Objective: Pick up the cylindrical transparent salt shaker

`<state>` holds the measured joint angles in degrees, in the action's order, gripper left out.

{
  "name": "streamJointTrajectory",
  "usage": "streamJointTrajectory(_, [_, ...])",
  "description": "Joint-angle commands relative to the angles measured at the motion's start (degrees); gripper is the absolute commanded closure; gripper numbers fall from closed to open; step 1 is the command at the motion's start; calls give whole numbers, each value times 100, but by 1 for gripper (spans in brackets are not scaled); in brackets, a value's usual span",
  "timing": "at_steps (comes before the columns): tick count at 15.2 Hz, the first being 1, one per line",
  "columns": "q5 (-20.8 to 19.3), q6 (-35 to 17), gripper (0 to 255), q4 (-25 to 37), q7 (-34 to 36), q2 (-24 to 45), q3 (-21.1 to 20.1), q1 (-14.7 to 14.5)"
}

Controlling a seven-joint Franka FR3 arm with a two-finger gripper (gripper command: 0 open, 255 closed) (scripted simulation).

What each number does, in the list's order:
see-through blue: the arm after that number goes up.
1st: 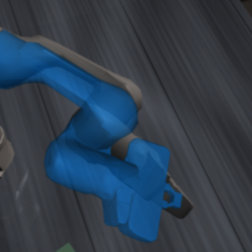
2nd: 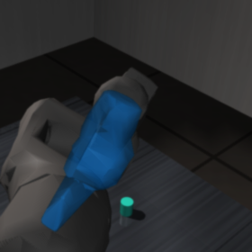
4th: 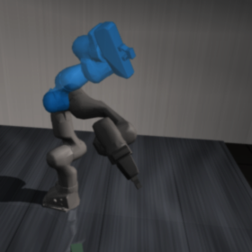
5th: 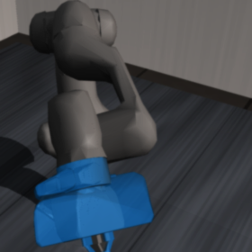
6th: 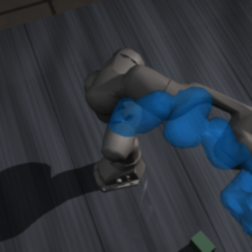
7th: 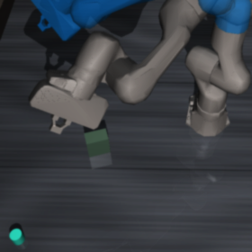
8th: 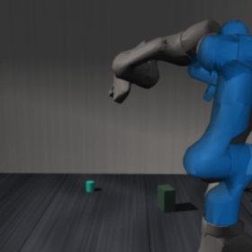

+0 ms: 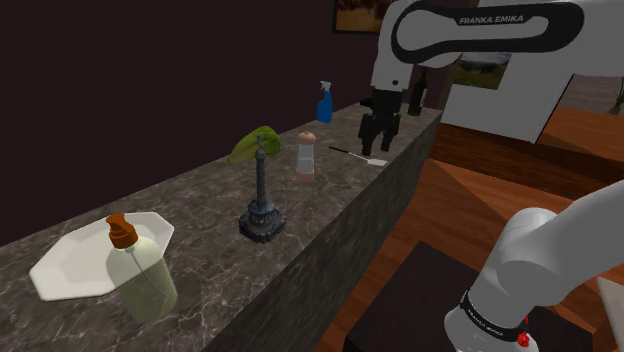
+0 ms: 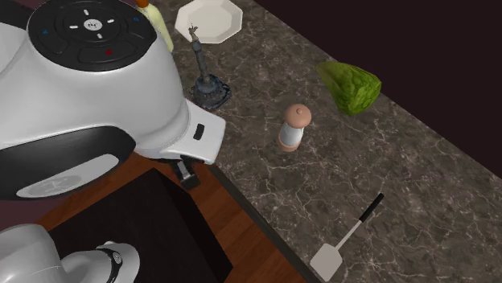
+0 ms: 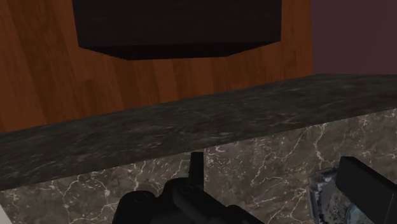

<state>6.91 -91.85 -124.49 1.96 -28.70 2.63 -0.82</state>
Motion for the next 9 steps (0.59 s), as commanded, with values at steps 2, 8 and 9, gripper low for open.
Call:
streamJointTrajectory(2, [42, -302, 0, 408, 56, 612, 6, 7])
streamJointTrajectory(8, [118, -677, 0, 1420, 131, 1823, 68, 37])
streamJointTrajectory(9, [133, -716, 0, 1614, 144, 2027, 80, 43])
